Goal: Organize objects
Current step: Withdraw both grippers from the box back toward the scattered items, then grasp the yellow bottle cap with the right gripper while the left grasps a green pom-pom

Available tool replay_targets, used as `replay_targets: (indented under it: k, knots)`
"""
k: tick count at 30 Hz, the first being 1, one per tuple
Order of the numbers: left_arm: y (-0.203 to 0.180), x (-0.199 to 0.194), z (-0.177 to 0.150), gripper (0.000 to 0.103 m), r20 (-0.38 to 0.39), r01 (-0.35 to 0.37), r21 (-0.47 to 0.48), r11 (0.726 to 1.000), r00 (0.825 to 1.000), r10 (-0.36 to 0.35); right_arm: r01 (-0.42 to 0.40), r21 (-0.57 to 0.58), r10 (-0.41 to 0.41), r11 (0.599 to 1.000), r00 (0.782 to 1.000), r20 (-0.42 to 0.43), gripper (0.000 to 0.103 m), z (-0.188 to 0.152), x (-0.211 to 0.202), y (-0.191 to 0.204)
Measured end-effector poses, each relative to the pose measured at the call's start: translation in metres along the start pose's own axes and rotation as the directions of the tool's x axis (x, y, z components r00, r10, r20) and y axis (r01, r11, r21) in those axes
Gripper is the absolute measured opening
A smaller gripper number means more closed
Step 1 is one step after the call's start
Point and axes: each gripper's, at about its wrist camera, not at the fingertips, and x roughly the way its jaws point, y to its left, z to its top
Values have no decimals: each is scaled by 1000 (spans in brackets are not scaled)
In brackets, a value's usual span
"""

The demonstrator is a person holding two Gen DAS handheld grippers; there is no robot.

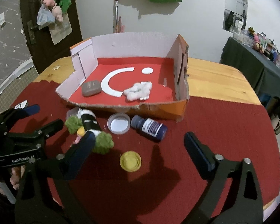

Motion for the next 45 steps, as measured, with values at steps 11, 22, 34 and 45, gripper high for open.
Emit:
replay_targets:
  k: [11,22,34,45]
  knots:
    - [-6,7,-15,65,-35,42,9,999,999,-42,-10,-3,10,1000,998,-57,67,-25,11,3]
    - [-4,19,-17,51,-64,79,-4,997,995,-79,-18,-3,17,1000,995,-96,56,-34,23,6]
    - [-8,34,-12,46,-87,109,-2,994,990,-108,-16,4,16,1000,993,-115,46,-35,35,5]
    - [-10,41,-6,39,-85,118,-7,993,989,-118,-16,-4,16,1000,994,-110,31,-31,39,5]
